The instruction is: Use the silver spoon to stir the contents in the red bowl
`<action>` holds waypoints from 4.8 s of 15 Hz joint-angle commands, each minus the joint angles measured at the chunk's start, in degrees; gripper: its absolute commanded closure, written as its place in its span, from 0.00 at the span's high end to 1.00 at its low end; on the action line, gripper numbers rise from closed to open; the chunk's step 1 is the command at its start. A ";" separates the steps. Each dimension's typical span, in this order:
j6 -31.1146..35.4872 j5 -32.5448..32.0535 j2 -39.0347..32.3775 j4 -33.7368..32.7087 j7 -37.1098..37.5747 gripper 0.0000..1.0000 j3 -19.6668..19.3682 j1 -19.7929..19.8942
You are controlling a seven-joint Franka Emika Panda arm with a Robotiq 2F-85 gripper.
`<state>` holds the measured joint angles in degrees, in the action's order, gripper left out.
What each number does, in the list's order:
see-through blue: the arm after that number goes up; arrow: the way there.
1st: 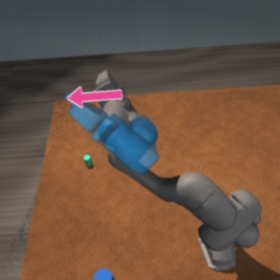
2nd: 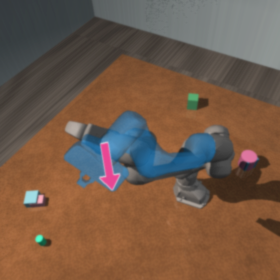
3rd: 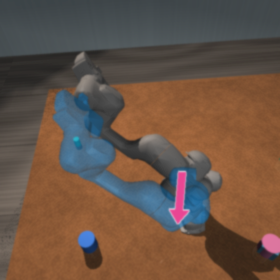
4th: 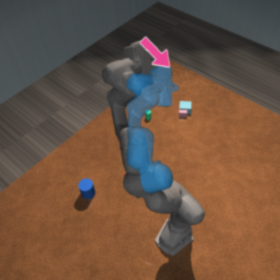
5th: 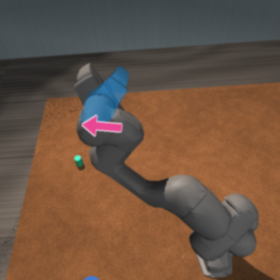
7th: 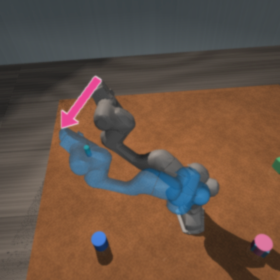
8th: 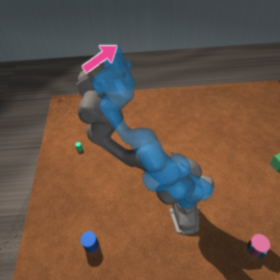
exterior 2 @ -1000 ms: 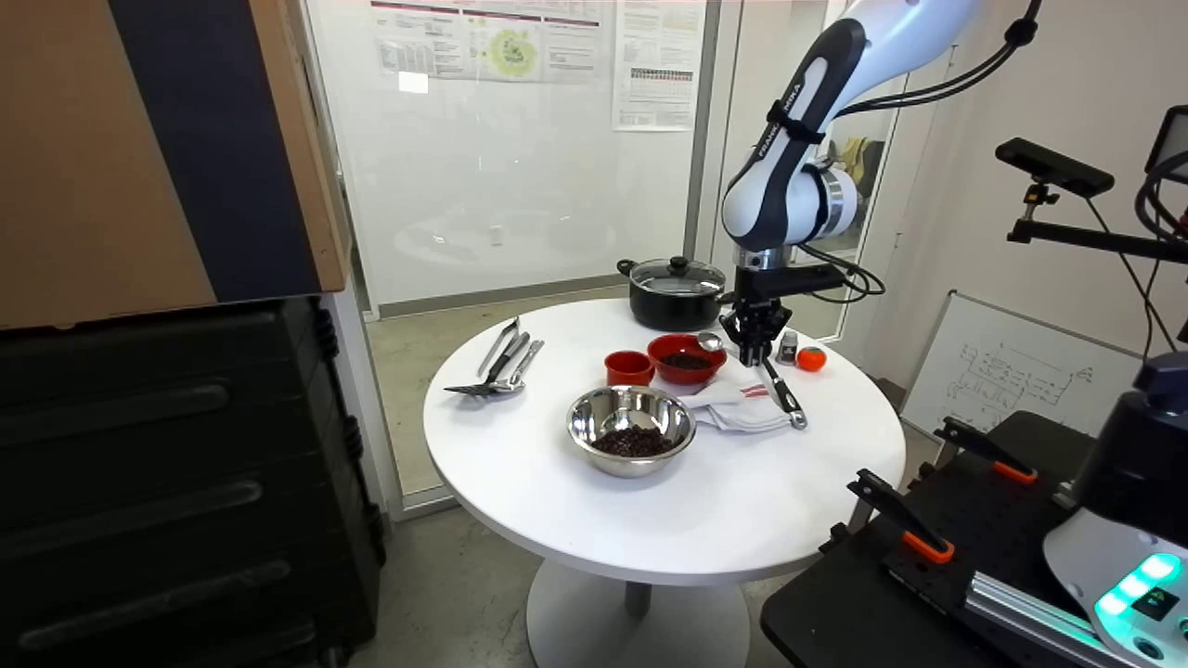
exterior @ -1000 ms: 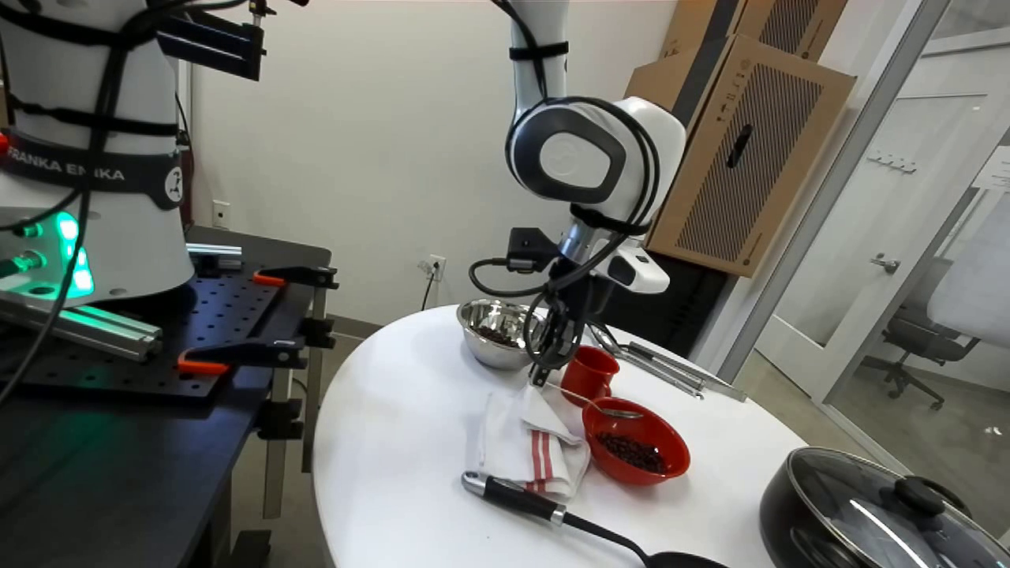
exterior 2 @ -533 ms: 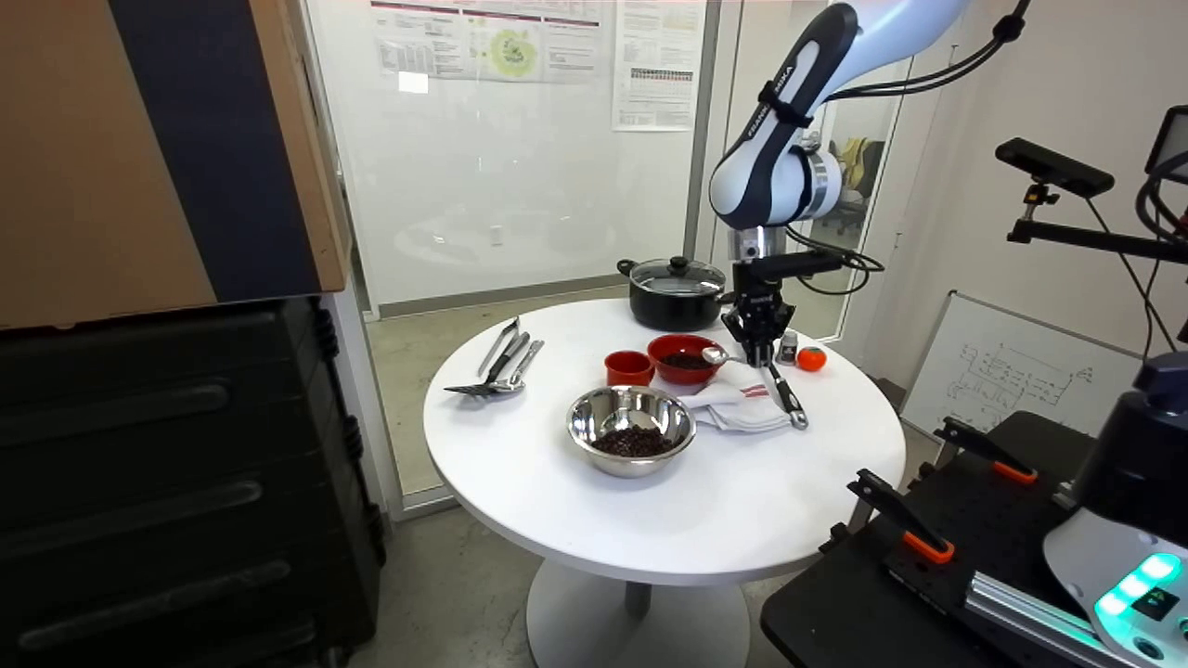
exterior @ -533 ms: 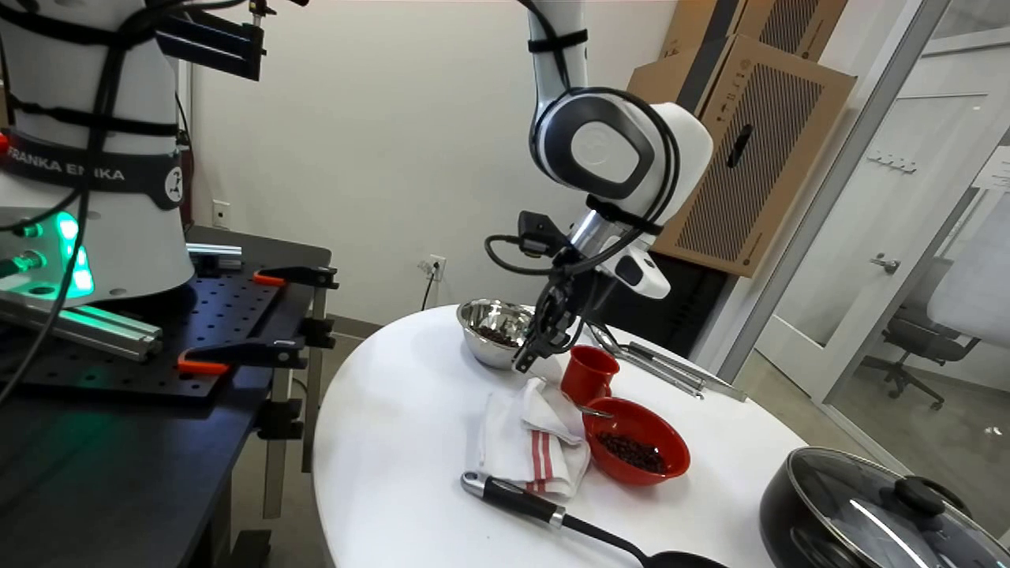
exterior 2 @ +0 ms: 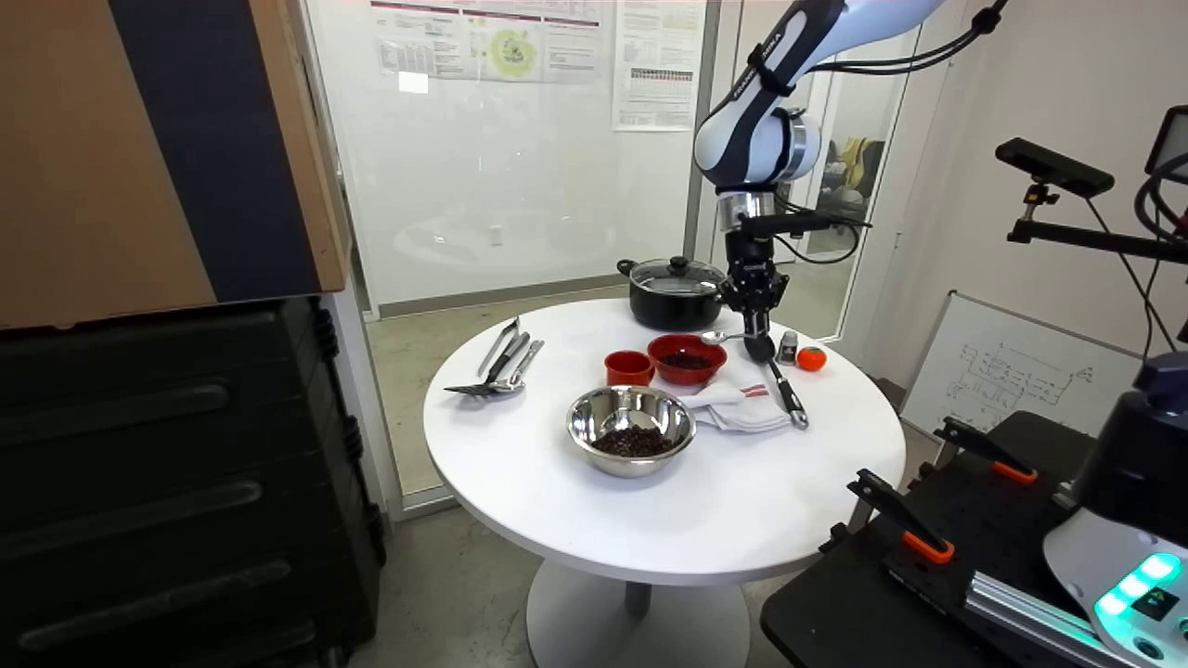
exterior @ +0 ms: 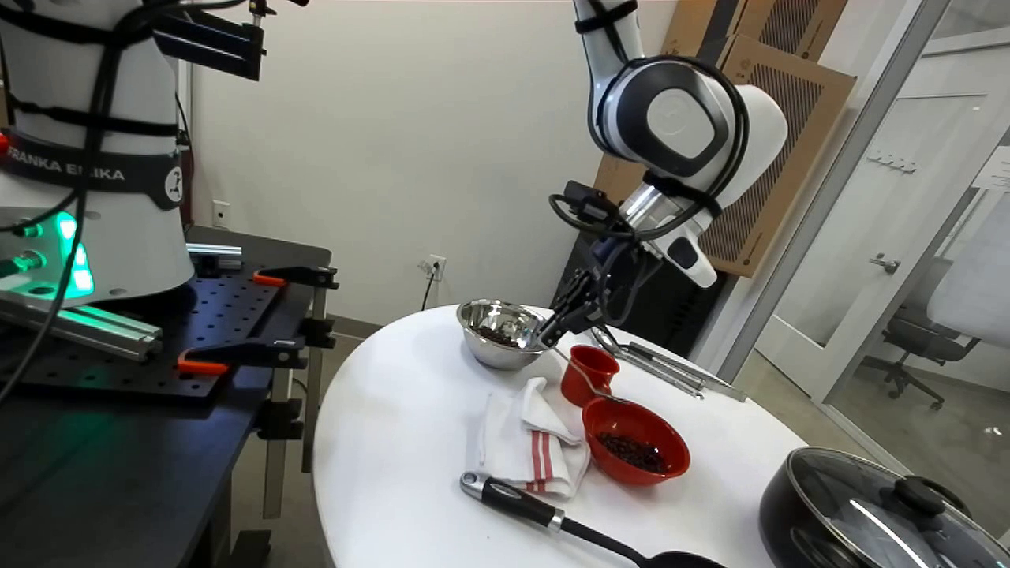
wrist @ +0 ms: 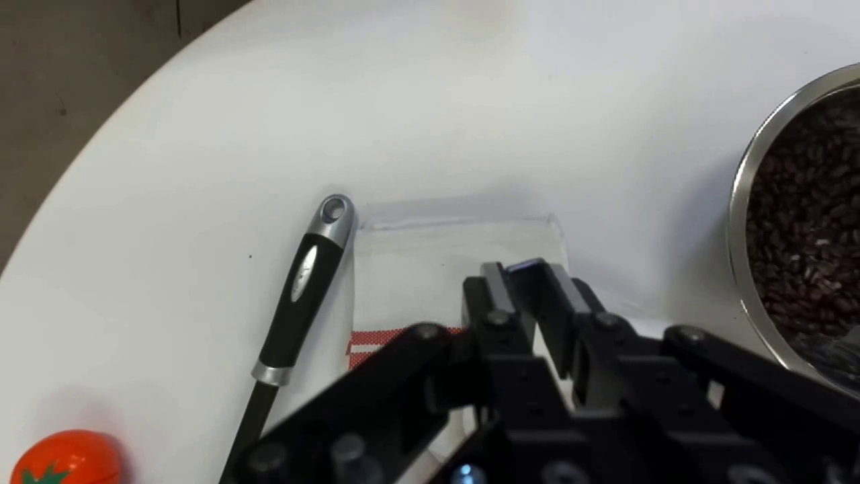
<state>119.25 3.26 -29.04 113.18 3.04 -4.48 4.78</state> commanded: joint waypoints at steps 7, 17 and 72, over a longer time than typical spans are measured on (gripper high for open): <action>-12.83 1.79 -17.14 -21.21 -1.08 0.04 0.71 2.72; -15.91 3.61 -24.72 -31.57 -1.03 0.04 1.94 3.71; -15.98 4.68 -29.44 -39.41 4.60 0.04 2.25 1.19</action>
<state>103.47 7.71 -58.92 73.31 7.42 -2.34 6.35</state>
